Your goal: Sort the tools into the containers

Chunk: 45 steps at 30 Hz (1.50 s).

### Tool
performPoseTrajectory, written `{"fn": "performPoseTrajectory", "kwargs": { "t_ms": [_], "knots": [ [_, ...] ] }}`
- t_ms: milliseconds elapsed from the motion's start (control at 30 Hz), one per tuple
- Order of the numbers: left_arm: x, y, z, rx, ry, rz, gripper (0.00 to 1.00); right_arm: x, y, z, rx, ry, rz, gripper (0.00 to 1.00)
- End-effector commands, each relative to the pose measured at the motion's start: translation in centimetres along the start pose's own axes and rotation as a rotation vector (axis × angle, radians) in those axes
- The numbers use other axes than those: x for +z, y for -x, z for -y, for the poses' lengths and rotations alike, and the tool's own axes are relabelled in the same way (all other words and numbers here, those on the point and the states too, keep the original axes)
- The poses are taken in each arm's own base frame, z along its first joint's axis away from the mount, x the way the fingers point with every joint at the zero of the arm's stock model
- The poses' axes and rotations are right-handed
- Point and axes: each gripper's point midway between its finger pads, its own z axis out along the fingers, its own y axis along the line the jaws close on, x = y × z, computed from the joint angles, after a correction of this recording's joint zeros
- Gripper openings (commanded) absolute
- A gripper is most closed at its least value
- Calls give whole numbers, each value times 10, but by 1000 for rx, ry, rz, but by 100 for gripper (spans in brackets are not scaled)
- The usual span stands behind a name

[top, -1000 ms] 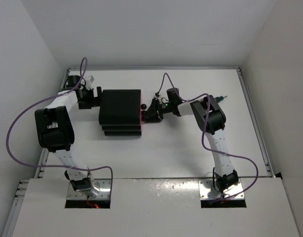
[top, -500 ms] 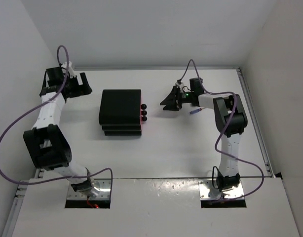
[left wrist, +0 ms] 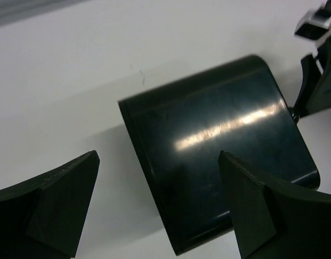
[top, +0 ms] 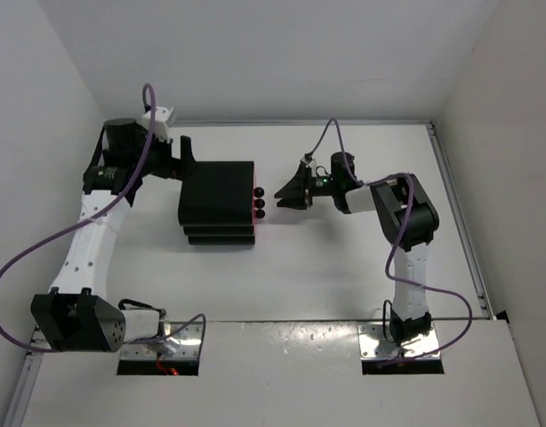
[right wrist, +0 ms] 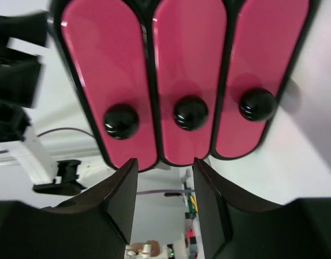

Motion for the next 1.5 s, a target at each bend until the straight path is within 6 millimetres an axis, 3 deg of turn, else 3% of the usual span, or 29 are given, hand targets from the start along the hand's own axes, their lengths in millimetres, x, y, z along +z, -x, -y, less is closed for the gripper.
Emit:
{"fn": "performPoseTrajectory", "kwargs": {
  "t_ms": [0,133,333,567,1100,1267,1467],
  "knots": [
    [8,-35,17,6,-25,-102,99,0,10,-28,-20,111,30,46],
    [13,-67,35,47,-49,-173,99,8,8,-28,-5,119,30,46],
    [14,-74,42,68,-60,-181,99,24,-2,-18,32,110,-11,46],
    [17,-95,36,68,-23,-233,99,40,-6,-8,53,98,-45,44],
    [18,-103,36,73,-25,-251,99,54,11,1,29,102,-22,51],
    [18,-107,39,76,-34,-261,99,59,10,1,36,103,-32,46],
    [19,-109,39,67,-33,-261,99,62,8,-2,26,108,-40,27]
  ]
}}
